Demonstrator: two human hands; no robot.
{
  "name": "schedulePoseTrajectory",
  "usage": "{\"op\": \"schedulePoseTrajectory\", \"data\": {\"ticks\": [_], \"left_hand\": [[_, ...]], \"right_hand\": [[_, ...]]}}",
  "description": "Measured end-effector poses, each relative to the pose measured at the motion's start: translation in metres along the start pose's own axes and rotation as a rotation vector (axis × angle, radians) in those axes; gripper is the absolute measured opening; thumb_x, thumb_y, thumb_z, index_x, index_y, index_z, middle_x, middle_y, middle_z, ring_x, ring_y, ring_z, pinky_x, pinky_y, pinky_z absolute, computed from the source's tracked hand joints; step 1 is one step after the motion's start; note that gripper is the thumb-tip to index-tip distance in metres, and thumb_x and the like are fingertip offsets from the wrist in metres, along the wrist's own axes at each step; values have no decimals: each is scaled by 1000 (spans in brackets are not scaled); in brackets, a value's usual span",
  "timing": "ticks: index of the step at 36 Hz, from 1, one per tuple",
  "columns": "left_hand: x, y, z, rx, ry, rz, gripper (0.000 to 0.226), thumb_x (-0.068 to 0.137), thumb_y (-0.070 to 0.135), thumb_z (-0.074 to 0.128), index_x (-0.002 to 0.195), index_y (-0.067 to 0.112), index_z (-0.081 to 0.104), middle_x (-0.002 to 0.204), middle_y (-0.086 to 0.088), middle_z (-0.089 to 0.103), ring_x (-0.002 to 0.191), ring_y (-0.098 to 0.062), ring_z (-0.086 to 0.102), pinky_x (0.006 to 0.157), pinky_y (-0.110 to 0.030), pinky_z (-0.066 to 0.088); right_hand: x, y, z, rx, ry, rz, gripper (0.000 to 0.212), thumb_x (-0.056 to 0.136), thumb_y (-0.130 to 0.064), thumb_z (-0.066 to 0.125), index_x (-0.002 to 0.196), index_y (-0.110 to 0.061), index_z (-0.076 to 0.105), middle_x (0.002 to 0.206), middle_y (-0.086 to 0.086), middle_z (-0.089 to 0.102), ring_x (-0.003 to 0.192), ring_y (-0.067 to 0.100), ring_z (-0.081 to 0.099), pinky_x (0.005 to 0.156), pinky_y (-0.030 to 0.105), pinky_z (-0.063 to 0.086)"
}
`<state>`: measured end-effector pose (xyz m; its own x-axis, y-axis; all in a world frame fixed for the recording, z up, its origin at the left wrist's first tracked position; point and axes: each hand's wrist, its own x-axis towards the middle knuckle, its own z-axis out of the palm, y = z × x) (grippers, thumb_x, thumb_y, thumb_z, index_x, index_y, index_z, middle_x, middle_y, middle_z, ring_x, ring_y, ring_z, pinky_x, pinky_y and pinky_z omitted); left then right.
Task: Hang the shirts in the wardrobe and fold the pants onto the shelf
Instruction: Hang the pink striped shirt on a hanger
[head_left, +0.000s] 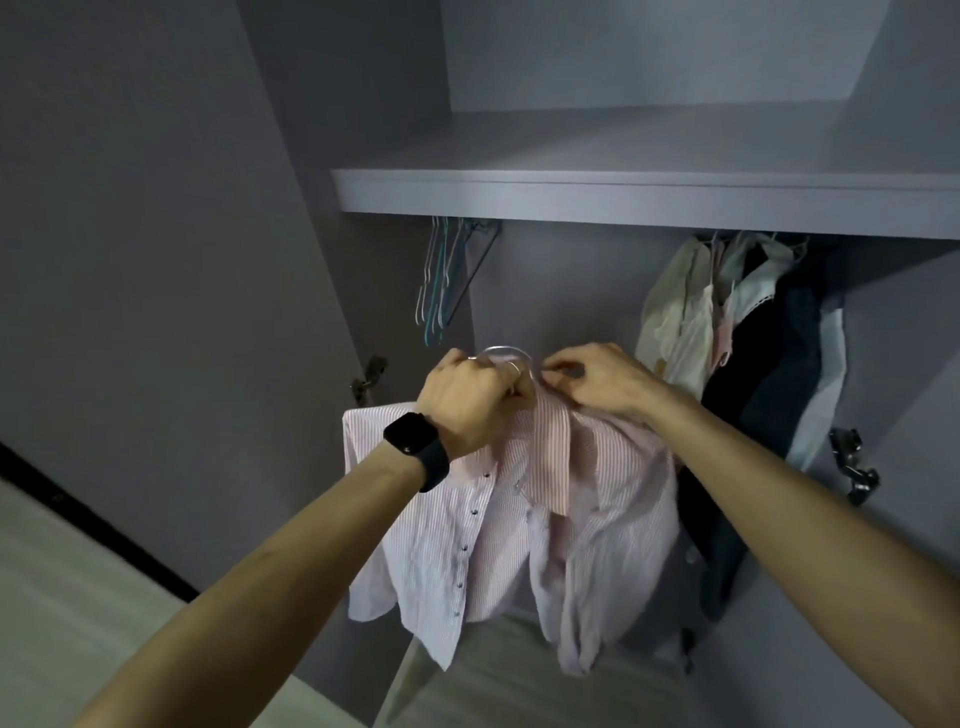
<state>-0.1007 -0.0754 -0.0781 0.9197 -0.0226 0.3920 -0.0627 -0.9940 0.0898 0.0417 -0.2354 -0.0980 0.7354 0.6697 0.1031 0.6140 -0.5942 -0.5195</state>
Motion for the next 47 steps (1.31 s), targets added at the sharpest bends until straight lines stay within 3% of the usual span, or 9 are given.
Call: {"op": "schedulePoseTrajectory", "data": {"ticks": [8, 14, 16, 20, 24, 30, 33, 39, 47], "left_hand": [[-6, -43, -18, -319, 44, -332, 9, 85, 31, 73, 78, 34, 68, 82, 20, 72, 80, -1, 67, 77, -30, 55], [-3, -52, -17, -343, -4, -346, 18, 84, 29, 79, 72, 35, 66, 80, 22, 72, 81, 3, 67, 76, -20, 51], [-2, -53, -16, -348, -21, -339, 21, 84, 29, 79, 71, 36, 65, 80, 22, 72, 81, 4, 66, 73, -13, 47], [2, -51, -17, -300, -53, -324, 28, 86, 30, 78, 67, 40, 60, 71, 26, 64, 70, 13, 58, 61, 1, 37], [1, -43, -14, -323, -168, -229, 33, 84, 20, 80, 65, 36, 58, 69, 27, 65, 73, 9, 61, 68, -11, 48], [2, -26, -11, -345, -49, -214, 13, 88, 29, 75, 79, 30, 67, 82, 15, 72, 80, -4, 67, 79, -27, 54], [1, -22, -10, -323, -5, -240, 6, 89, 28, 74, 84, 30, 70, 87, 12, 74, 86, -11, 69, 83, -31, 54], [8, -21, -13, -283, -14, -301, 7, 89, 35, 72, 87, 28, 71, 95, 9, 74, 93, -19, 68, 86, -36, 52], [11, -15, -2, -239, -29, -299, 9, 89, 38, 72, 86, 29, 71, 95, 9, 74, 93, -20, 68, 84, -34, 52]], "right_hand": [[-61, 55, 26, 328, 221, 67, 44, 78, -85, 54, 103, -51, 68, 94, -27, 69, 92, -7, 64, 78, 5, 44], [-75, 77, 48, 330, 460, 71, 48, 85, -31, 80, 125, -30, 54, 110, -18, 65, 100, 3, 64, 87, 18, 49], [-78, 87, 43, 237, 466, 74, 26, 89, -28, 76, 111, -25, 62, 99, -14, 69, 92, 5, 68, 80, 10, 49], [-78, 96, 27, 30, 460, 11, 10, 94, -16, 70, 103, -13, 72, 97, 3, 76, 87, 24, 72, 77, 33, 57], [-71, 89, 3, 25, 564, -43, 10, 95, -21, 67, 104, -21, 71, 98, 1, 71, 87, 22, 68, 78, 33, 54], [-37, 77, -29, -3, 198, 39, 18, 97, -19, 64, 110, -23, 77, 110, -2, 73, 109, 21, 65, 96, 30, 47], [-39, 69, -28, 62, 302, 90, 23, 99, -31, 60, 115, -23, 75, 117, 0, 72, 110, 20, 66, 100, 39, 50], [-52, 33, -3, 91, 224, -188, 19, 90, -42, 71, 102, -29, 78, 96, -16, 73, 92, 3, 67, 87, 15, 45], [-54, 17, 11, -126, 372, -268, 25, 95, -37, 66, 108, -18, 73, 96, -7, 67, 90, 17, 63, 75, 38, 56]]}}
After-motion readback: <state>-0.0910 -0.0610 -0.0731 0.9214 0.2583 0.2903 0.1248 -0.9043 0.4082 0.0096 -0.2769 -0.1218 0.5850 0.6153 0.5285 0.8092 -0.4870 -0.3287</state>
